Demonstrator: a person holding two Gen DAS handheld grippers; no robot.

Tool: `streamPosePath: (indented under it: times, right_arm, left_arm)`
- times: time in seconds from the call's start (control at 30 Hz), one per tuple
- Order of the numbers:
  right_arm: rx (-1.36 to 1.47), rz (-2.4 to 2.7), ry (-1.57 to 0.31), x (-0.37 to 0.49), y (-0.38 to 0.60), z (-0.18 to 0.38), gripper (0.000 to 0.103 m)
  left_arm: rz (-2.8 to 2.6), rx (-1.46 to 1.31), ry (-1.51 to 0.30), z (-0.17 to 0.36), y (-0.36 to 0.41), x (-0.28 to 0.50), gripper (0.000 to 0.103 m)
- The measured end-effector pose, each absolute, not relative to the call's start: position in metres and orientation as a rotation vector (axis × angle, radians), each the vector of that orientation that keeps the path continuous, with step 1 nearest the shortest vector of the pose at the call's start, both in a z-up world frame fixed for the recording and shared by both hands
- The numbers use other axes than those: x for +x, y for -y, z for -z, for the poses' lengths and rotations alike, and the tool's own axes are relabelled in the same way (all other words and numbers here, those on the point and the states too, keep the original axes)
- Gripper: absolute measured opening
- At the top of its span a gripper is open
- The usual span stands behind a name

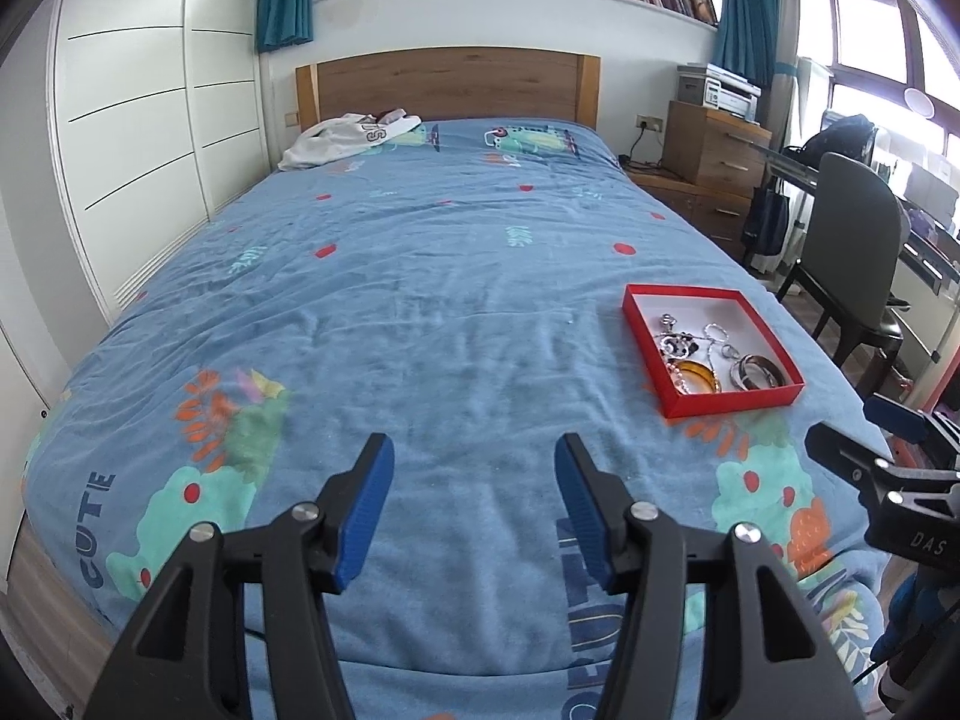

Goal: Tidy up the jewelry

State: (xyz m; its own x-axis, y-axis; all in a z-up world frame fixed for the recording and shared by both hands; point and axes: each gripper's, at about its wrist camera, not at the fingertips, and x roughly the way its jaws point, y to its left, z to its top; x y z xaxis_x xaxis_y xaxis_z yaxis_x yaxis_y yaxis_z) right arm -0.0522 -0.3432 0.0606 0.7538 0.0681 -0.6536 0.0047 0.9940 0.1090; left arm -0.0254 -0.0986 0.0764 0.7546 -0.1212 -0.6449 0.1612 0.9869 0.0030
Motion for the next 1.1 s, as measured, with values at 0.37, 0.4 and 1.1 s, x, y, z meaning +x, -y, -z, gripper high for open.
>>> streamPosePath:
  times: [0.37, 0.4, 1.1]
  right_arm:
    - [0.113, -0.017, -0.698, -0.062, 0.347, -0.064, 0.102]
    - [0.114, -0.016, -0.698, -0.063, 0.348, -0.065, 0.102]
    - [0.145, 0.021, -0.708, -0.066, 0.361, -0.049, 0.102]
  left_arm:
    - [0.156, 0.048, -0.677, -0.084, 0.093, -0.034, 0.054]
    - [0.159, 0.05, -0.677, -0.083, 0.094, -0.034, 0.054]
    - [0.172, 0.073, -0.703, -0.072, 0.099, -0.034, 0.057]
